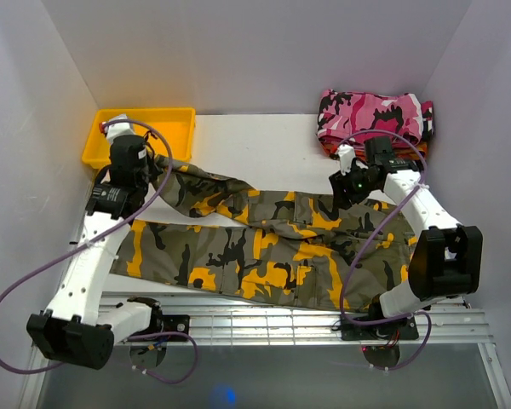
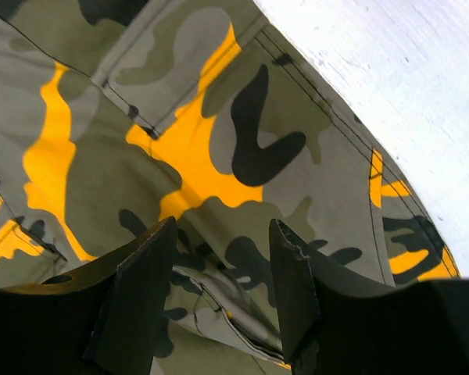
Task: Fold and stack the trousers
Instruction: Flatten the trousers out
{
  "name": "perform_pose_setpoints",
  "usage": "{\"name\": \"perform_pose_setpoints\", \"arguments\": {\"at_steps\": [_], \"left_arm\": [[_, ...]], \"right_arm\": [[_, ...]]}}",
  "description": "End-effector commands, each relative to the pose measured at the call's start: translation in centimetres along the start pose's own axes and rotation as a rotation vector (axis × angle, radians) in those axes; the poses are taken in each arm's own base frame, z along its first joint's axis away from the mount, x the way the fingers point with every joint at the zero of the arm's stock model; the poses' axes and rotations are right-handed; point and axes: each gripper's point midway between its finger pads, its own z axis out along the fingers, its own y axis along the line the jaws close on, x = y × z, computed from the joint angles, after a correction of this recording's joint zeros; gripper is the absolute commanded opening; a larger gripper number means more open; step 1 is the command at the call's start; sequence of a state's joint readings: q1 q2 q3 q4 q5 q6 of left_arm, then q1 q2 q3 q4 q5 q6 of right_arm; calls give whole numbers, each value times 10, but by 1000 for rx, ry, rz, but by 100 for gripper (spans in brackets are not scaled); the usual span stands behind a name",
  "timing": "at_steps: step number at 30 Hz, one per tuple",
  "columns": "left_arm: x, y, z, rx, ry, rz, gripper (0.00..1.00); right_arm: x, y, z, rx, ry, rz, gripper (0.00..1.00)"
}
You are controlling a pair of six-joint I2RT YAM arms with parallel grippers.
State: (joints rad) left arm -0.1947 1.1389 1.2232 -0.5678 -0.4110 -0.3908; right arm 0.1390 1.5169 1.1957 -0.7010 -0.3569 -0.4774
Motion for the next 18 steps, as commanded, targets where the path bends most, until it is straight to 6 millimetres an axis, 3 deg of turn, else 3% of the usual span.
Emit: {"name": "perform_pose_setpoints", "arguments": {"at_steps": [1, 3, 4, 6, 10, 11, 12, 15, 18], "left_arm": [[-2, 27, -56, -41, 9, -171, 0], [9, 37, -64, -64, 52, -196, 0], [20, 54, -57, -140, 90, -226, 0], [29, 61, -52, -175, 119, -234, 0], [71, 80, -12, -300, 265, -315, 0], [93, 95, 18, -392, 350, -348, 0], [103, 100, 27, -421, 386, -366, 0], [117, 111, 55, -479, 427, -424, 0], [122, 104, 88, -435, 398, -457, 0]], "right_arm": [[0, -9, -13, 43, -26, -77, 56], [-1, -7, -16, 31, -40, -80, 56], [-3, -6, -16, 26, -47, -80, 56], [-5, -5, -16, 20, -52, -80, 56], [-6, -2, -16, -14, -38, -67, 56], [-7, 0, -14, -32, -31, -60, 57], [-6, 0, -15, -35, -26, -57, 57], [-4, 3, -12, -54, -20, -48, 57], [11, -3, -5, -33, 38, -43, 50]]}}
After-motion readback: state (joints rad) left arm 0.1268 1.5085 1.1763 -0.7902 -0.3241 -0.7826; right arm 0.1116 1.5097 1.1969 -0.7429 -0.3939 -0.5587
